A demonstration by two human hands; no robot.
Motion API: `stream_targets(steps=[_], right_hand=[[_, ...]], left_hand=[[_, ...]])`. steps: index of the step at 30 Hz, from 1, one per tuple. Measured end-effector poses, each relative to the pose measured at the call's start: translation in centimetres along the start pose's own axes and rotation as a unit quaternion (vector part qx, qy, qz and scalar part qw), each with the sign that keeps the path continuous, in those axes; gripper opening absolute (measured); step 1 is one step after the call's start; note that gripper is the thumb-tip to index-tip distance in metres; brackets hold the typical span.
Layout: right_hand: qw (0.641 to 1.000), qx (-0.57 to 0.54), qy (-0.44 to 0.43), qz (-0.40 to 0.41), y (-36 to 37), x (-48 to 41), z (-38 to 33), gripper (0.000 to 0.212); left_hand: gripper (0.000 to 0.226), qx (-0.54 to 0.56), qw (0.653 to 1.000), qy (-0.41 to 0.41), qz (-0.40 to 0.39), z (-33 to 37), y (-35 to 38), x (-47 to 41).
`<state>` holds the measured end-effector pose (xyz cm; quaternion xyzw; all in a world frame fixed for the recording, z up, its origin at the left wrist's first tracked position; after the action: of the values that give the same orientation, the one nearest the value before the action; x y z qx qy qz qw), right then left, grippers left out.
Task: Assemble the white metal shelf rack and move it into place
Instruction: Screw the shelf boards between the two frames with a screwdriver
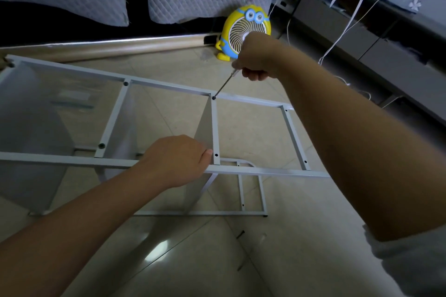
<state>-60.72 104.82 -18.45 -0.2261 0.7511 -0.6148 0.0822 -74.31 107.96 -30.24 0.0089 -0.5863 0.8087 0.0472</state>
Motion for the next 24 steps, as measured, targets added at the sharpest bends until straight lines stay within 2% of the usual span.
stream_targets(steps=[3, 6, 9, 10, 11, 13, 15, 20, 22, 24], right_hand=[[0.998, -0.031, 0.060, -0.011, 0.3, -0.3, 0.8, 0.035], [0.998, 0.054, 0.016, 0.031, -0.1, 0.1, -0.9, 0.036], [0.982, 0.163, -0.081, 0.049, 0.0, 0.8, -3.8, 0.028], [0.978, 0.172, -0.111, 0.039, 0.3, 1.1, -4.5, 0.018], [0.977, 0.168, -0.129, 0.028, 0.5, 1.3, -4.9, 0.018], [0.970, 0.195, -0.143, -0.001, 0.9, 1.7, -5.0, 0.030], [0.963, 0.219, -0.154, -0.010, 0.9, 1.7, -5.0, 0.031], [0.951, 0.224, -0.215, 0.002, -0.2, 2.0, -6.0, 0.026], [0.953, 0.213, -0.213, -0.016, -0.1, 2.0, -5.9, 0.023], [0.956, 0.205, -0.208, 0.003, -0.3, 2.2, -6.1, 0.023]], left_hand=[[0.040, -0.004, 1.000, -0.008, -0.001, -0.1, 0.0, -0.1], [0.041, -0.003, 1.000, -0.004, -0.007, -0.1, 0.3, -0.2], [0.043, 0.003, 1.000, -0.006, -0.011, -0.2, 0.5, -0.1], [0.043, 0.006, 1.000, -0.007, -0.009, -0.2, 0.4, -0.1], [0.044, 0.008, 1.000, -0.008, -0.006, -0.3, 0.3, -0.1], [0.043, 0.011, 1.000, -0.009, -0.004, -0.3, 0.2, 0.0], [0.043, 0.014, 1.000, -0.010, -0.002, -0.2, 0.1, 0.0], [0.044, 0.004, 1.000, -0.006, -0.001, -0.2, 0.0, 0.1], [0.044, -0.001, 1.000, -0.004, 0.001, -0.2, 0.0, 0.1], [0.045, -0.011, 1.000, -0.006, -0.003, -0.2, -0.1, 0.1]])
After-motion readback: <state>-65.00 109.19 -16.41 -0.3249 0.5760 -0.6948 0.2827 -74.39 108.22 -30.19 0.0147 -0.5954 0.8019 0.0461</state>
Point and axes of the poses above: each hand's wrist, its own x-axis away from the middle knuckle, its own y-axis out of the palm, z = x × y, the point moved 10 cm from there along -x, towards the middle knuckle, and after that the axes turned 3 degrees about z, right-handed, at the moved point
